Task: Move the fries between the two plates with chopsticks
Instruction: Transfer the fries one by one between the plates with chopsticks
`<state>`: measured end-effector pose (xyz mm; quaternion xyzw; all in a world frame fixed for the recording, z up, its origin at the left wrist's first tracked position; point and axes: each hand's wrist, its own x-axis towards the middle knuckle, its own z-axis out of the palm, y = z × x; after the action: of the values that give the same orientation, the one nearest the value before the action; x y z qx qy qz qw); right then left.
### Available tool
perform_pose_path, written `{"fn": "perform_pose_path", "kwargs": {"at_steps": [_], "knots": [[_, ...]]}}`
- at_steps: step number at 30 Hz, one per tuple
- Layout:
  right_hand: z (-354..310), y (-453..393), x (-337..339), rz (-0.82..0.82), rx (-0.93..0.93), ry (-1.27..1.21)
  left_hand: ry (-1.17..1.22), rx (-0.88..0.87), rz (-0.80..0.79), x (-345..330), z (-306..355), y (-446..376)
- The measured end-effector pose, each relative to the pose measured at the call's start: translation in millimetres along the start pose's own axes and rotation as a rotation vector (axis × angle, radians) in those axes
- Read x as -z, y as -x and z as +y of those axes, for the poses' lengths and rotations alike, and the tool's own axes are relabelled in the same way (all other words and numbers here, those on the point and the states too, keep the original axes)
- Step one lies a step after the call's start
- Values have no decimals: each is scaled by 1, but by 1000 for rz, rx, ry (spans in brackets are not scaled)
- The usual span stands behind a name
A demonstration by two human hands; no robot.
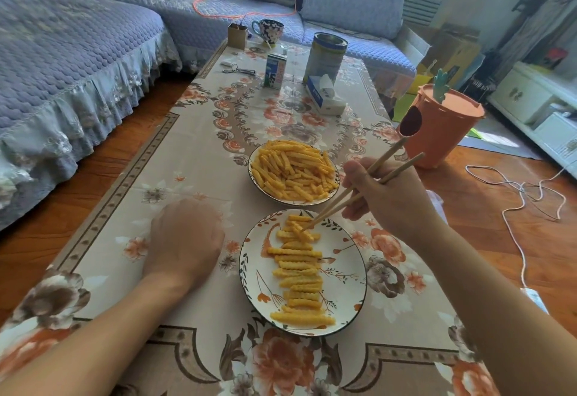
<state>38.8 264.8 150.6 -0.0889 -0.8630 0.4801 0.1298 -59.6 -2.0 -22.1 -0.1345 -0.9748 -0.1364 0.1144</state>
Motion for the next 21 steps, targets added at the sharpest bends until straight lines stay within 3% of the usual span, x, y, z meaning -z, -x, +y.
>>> {"fn": "perform_pose_path", "kwargs": {"at_steps": [18, 21], "knots": [[-4, 6, 0, -118, 77, 150, 9, -1, 0, -1, -2, 0], [0, -2, 12, -49, 89, 53, 18, -2, 2, -1, -2, 1]]}}
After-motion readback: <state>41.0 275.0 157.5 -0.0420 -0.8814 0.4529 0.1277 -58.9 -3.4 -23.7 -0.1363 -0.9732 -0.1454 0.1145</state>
